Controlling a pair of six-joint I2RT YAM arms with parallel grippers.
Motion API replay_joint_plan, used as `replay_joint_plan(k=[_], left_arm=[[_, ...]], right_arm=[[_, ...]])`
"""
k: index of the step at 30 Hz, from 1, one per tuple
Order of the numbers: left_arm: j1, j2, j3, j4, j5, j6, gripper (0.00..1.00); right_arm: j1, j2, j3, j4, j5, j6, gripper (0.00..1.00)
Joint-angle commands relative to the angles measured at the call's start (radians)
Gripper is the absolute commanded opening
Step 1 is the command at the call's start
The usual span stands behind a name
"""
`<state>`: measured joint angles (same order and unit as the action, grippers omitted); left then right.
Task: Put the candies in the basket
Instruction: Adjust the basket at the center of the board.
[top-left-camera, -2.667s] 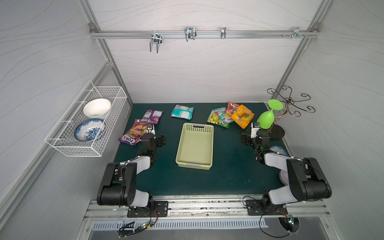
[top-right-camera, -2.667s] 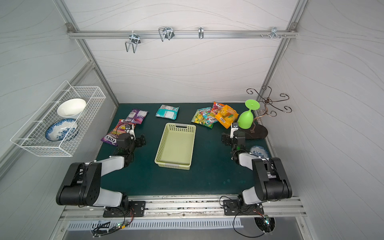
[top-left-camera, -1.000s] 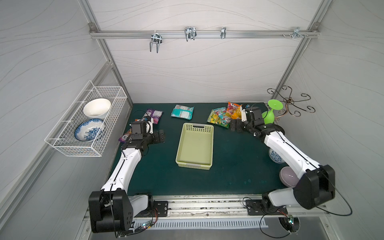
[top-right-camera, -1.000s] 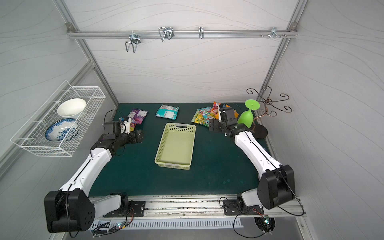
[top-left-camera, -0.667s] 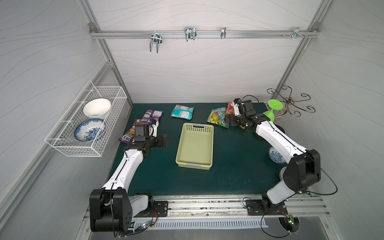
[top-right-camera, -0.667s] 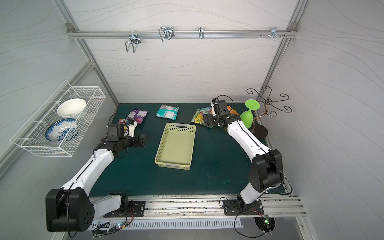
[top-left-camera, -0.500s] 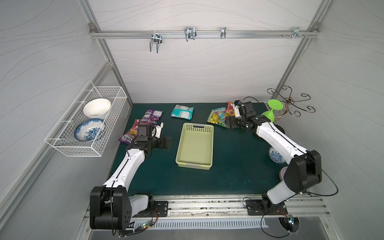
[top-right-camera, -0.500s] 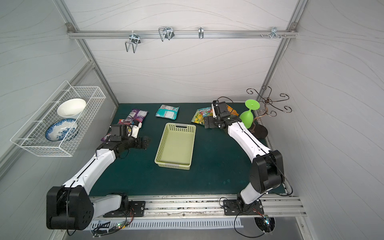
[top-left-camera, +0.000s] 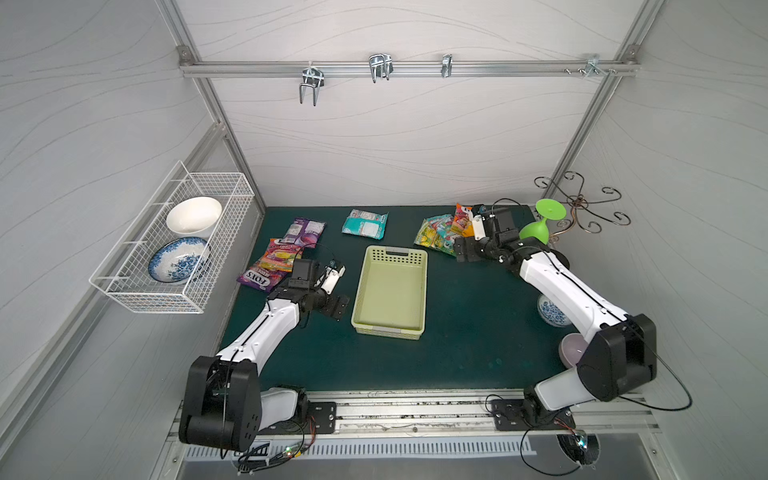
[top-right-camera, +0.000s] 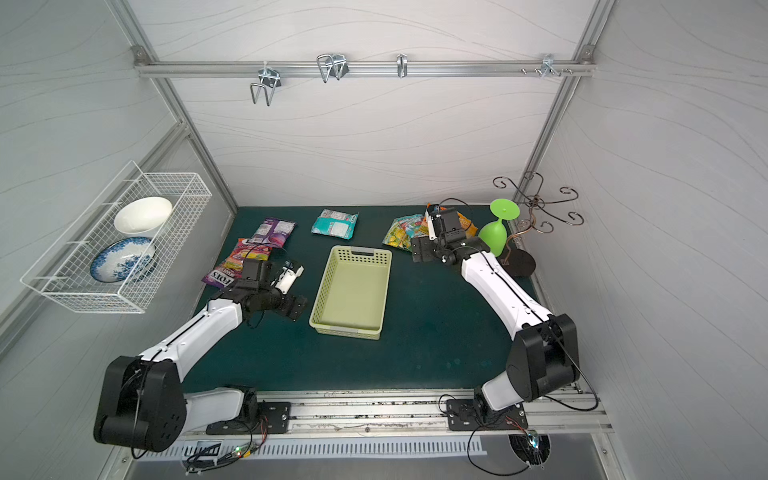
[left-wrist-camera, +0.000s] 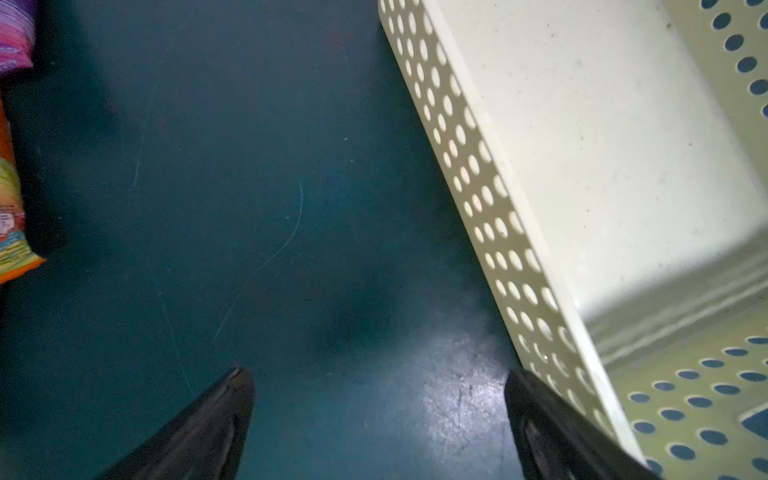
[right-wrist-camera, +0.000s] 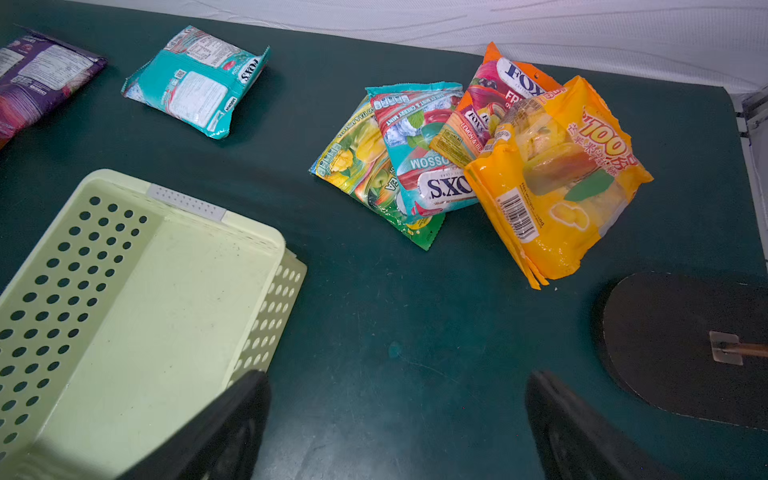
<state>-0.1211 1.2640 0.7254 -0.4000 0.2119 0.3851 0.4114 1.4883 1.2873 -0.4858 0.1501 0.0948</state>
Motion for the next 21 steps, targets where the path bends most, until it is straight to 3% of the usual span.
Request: replay_joint_plan(k=[1, 21], left_arm=[[-0.037, 0.012, -0.002, 0.0, -0.002, 0.038, 0.98], [-0.114, 0.035, 0.034, -0.021, 0.03, -0.014, 0.98]], right_arm=[[0.001, -0.03, -0.02, 0.018, 0.002, -0.02, 0.99], [0.001, -0.038, -0.03, 0.019, 0.025, -0.054, 0.99]])
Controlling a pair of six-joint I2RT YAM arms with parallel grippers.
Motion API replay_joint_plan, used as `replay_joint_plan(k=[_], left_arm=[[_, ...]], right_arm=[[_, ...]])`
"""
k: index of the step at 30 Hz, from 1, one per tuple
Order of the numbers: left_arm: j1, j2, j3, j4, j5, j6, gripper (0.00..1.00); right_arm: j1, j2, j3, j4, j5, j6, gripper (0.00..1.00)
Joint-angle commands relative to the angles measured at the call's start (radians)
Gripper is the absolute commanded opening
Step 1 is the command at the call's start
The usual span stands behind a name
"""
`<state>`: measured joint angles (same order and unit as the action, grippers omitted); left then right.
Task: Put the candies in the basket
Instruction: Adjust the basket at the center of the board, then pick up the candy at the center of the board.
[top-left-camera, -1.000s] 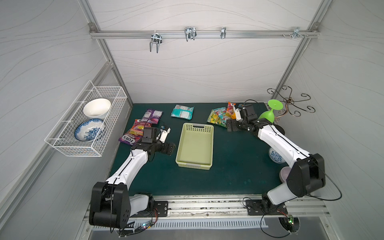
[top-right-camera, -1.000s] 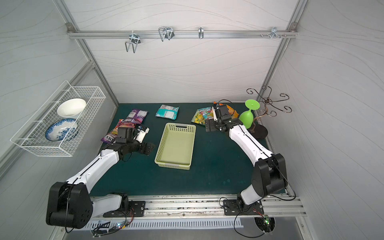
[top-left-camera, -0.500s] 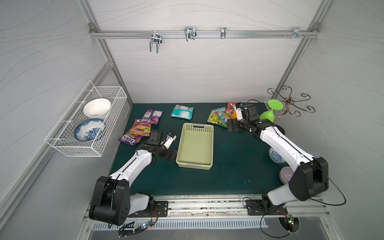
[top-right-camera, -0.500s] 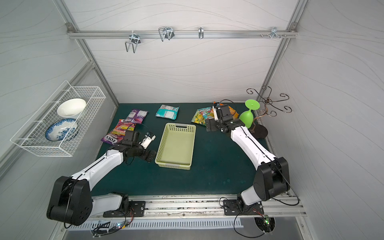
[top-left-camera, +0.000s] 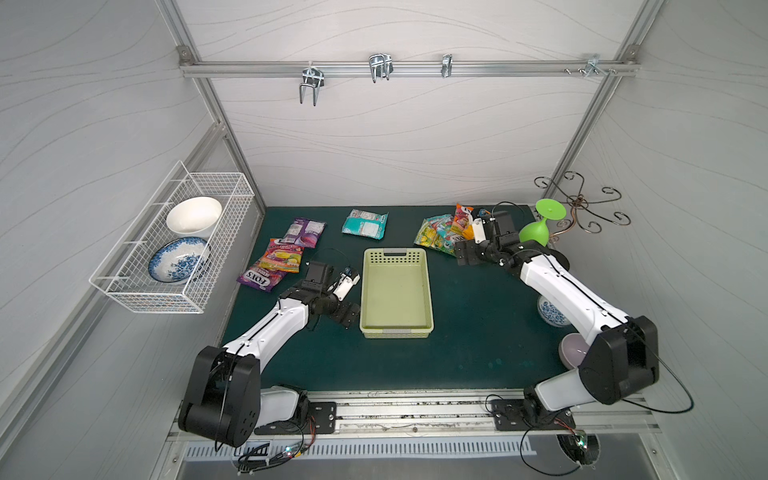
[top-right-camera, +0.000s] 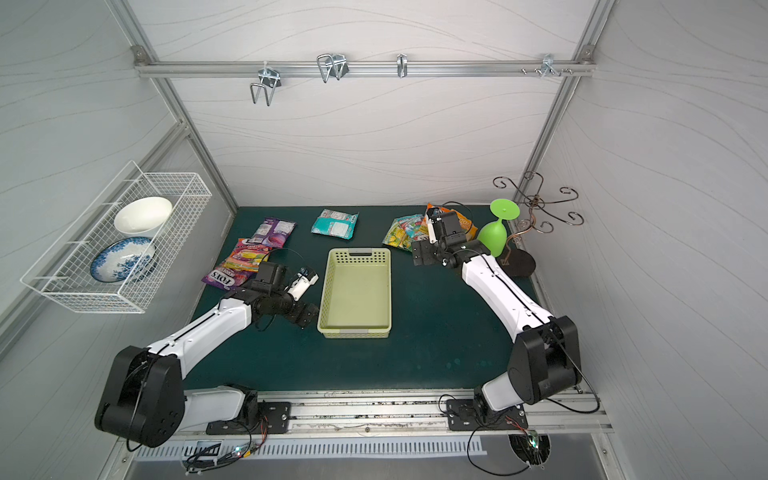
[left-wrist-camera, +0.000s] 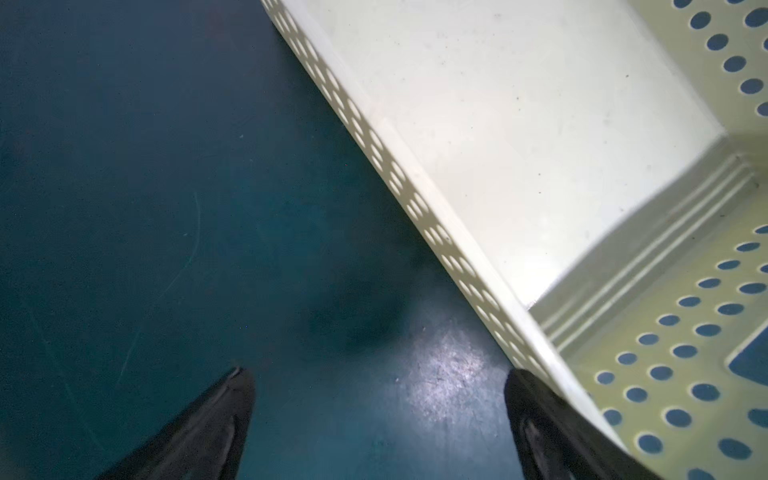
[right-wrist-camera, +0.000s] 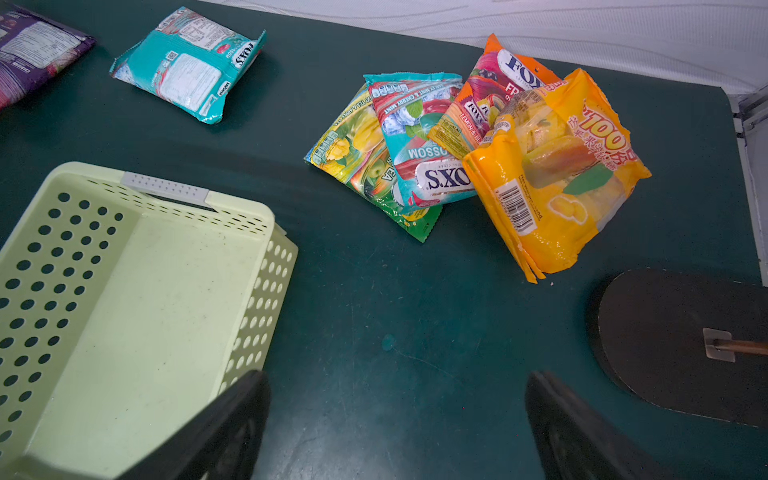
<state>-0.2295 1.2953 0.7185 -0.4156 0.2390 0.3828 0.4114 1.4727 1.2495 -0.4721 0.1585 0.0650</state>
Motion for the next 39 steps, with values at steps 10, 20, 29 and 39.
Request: replay_joint_plan(k=[10, 20, 29, 39], left_arm=[[0.047, -0.093, 0.004, 0.039, -0.029, 0.003, 0.98], [0.129, -0.148, 0.018, 0.054, -0.055, -0.059, 0.98], [0.139, -0.16, 0.034, 0.047, -0.054, -0.083, 0.98], [0.139, -0.146, 0.051, 0.048, -0.075, -0.094, 0.98]], right_arm=[[0.039, 0.143, 0.204, -0.083, 0.075, -0.049, 0.99], [0.108, 0.416, 0.471, -0.175, 0.213, -0.103, 0.98], [0.116, 0.647, 0.697, -0.243, 0.313, -0.11, 0.89], [0.115, 0.865, 0.883, -0.258, 0.371, -0.163, 0.77]])
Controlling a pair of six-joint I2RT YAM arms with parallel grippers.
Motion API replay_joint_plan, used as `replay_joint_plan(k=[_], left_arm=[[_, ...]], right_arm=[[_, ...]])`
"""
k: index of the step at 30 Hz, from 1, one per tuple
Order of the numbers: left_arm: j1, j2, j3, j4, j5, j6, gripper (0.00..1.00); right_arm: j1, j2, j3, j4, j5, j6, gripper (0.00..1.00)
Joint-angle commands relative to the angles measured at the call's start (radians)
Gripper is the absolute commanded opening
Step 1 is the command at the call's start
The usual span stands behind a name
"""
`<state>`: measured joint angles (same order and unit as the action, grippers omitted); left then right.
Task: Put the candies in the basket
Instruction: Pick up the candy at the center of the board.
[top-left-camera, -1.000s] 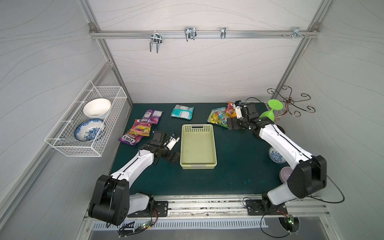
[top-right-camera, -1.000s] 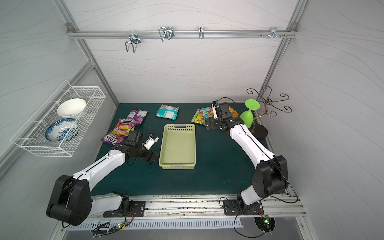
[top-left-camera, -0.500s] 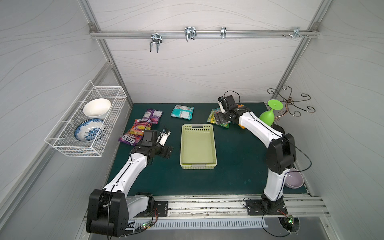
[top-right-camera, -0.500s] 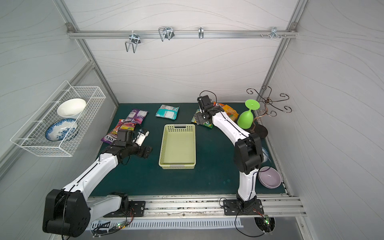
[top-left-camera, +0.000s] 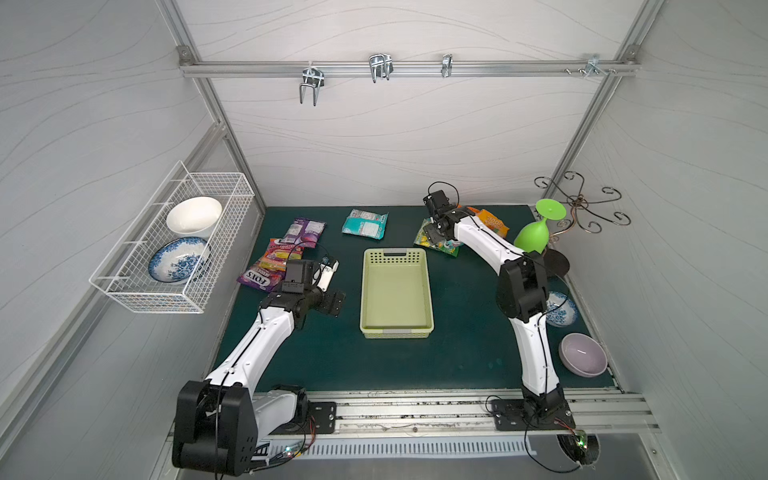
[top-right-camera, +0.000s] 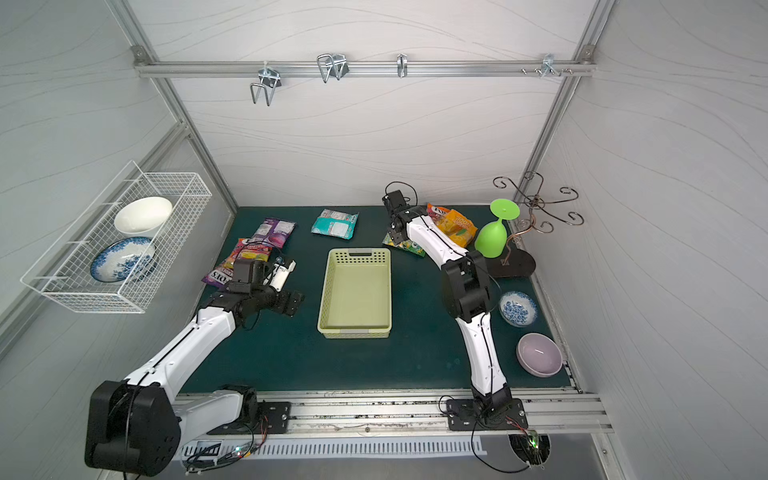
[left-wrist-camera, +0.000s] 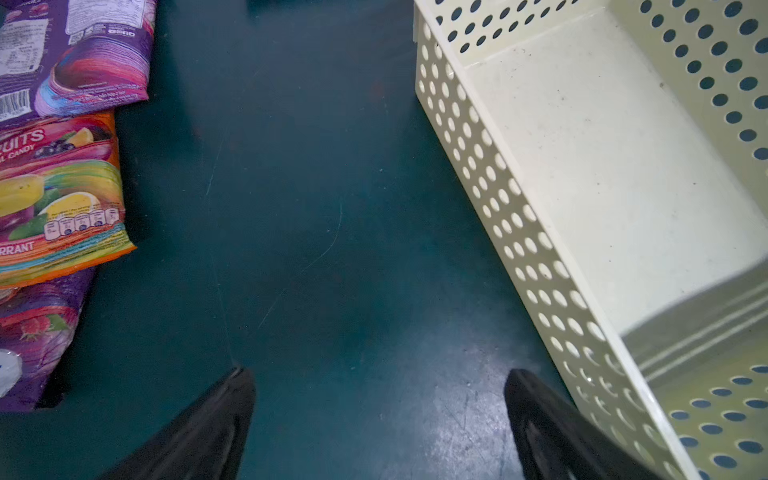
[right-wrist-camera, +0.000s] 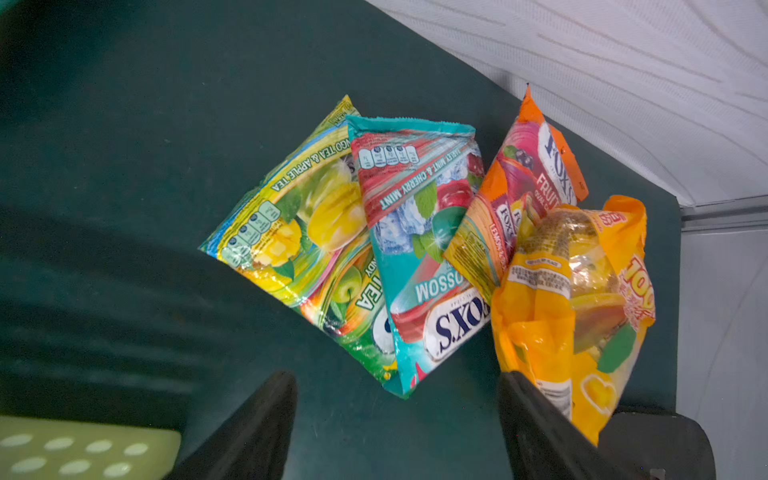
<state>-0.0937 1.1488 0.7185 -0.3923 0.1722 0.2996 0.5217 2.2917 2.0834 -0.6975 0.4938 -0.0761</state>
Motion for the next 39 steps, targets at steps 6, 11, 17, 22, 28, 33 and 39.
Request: replay_joint_plan(k=[6, 11, 17, 22, 28, 33, 39], left_arm=[[0.001, 0.005, 0.06, 0.022, -0.005, -0.022, 0.98], [-0.005, 0.005, 0.065, 0.012, -0.016, -0.021, 0.98], [-0.012, 0.014, 0.072, 0.008, -0.026, -0.02, 0.98], [-0.014, 0.026, 0.074, 0.013, -0.021, -0.023, 0.98], [-0.014, 0.023, 0.07, 0.019, -0.021, -0.022, 0.98], [-0.014, 0.009, 0.069, 0.024, -0.012, -0.028, 0.98], [-0.013, -0.012, 0.077, 0.018, -0.019, -0.036, 0.99]], right_arm=[[0.002, 0.134, 0.126, -0.01, 0.059, -0.061, 0.73], [-0.009, 0.178, 0.148, 0.024, 0.077, -0.082, 0.68], [-0.038, 0.219, 0.169, 0.048, 0.076, -0.13, 0.54], [-0.042, 0.231, 0.153, 0.092, 0.079, -0.168, 0.45], [-0.042, 0.223, 0.147, 0.088, 0.074, -0.184, 0.09], [-0.034, 0.146, 0.116, 0.103, 0.075, -0.205, 0.0], [-0.025, 0.02, 0.041, 0.128, 0.054, -0.236, 0.0]])
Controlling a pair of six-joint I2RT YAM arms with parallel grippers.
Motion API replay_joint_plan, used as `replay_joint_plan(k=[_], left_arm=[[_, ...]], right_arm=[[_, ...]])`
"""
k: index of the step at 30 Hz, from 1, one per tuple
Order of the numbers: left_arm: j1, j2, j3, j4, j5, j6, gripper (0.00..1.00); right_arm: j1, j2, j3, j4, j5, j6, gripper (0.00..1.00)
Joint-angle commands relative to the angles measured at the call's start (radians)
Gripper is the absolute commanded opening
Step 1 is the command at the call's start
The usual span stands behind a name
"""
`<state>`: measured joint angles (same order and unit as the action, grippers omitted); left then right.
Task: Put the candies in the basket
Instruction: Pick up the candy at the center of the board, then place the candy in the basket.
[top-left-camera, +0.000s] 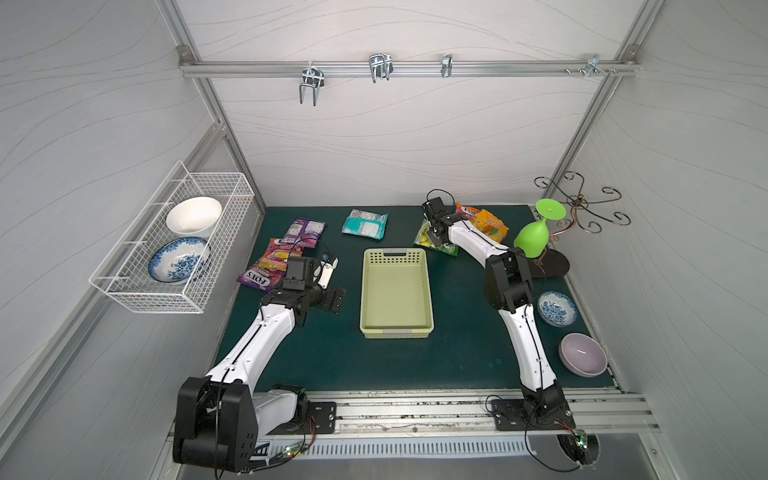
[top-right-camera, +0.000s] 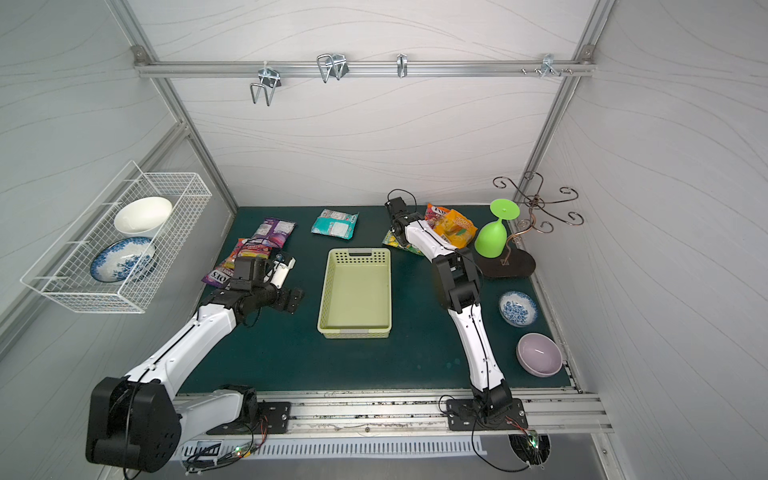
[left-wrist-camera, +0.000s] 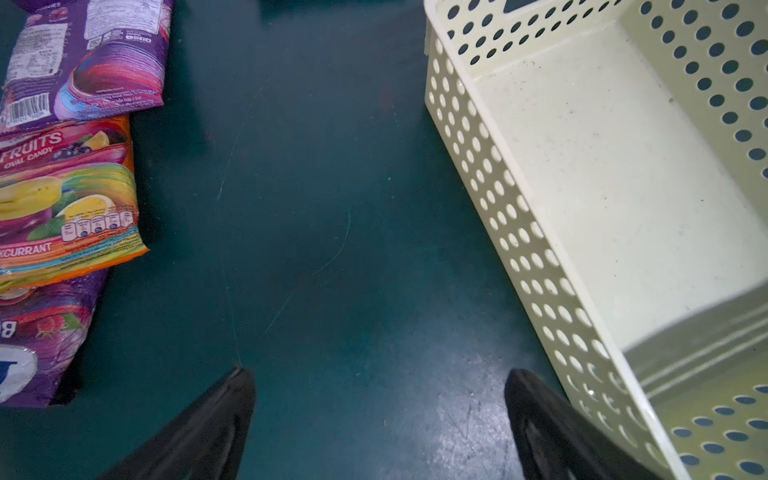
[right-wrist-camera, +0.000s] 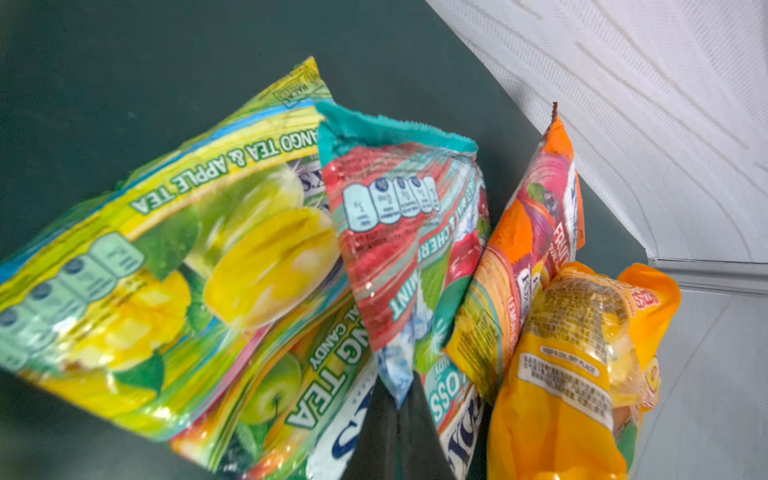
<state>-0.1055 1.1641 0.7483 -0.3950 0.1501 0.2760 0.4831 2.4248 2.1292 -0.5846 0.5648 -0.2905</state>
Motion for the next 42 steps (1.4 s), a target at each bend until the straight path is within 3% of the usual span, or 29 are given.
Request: replay_joint_plan(k=[1, 18, 27, 42], left_arm=[[-0.002, -0.029, 0.045, 0.025, 0.004, -0.014, 0.99], [0.006, -0.064, 0.113, -0.063, 0.079, -0.028, 0.99], [0.026, -0.076, 0.114, -0.082, 0.121, -0.02, 0.99], [0.055, -0.086, 0.102, -0.075, 0.147, -0.026, 0.99]], right_arm=[[0.017, -0.136, -0.017, 0.014, -0.026, -0.03, 0.0], [0.107, -0.545, -0.317, 0.108, -0.181, -0.222, 0.0], [0.181, -0.716, -0.503, 0.184, -0.344, -0.313, 0.0], [0.335, -0.758, -0.638, 0.272, -0.476, -0.497, 0.0]])
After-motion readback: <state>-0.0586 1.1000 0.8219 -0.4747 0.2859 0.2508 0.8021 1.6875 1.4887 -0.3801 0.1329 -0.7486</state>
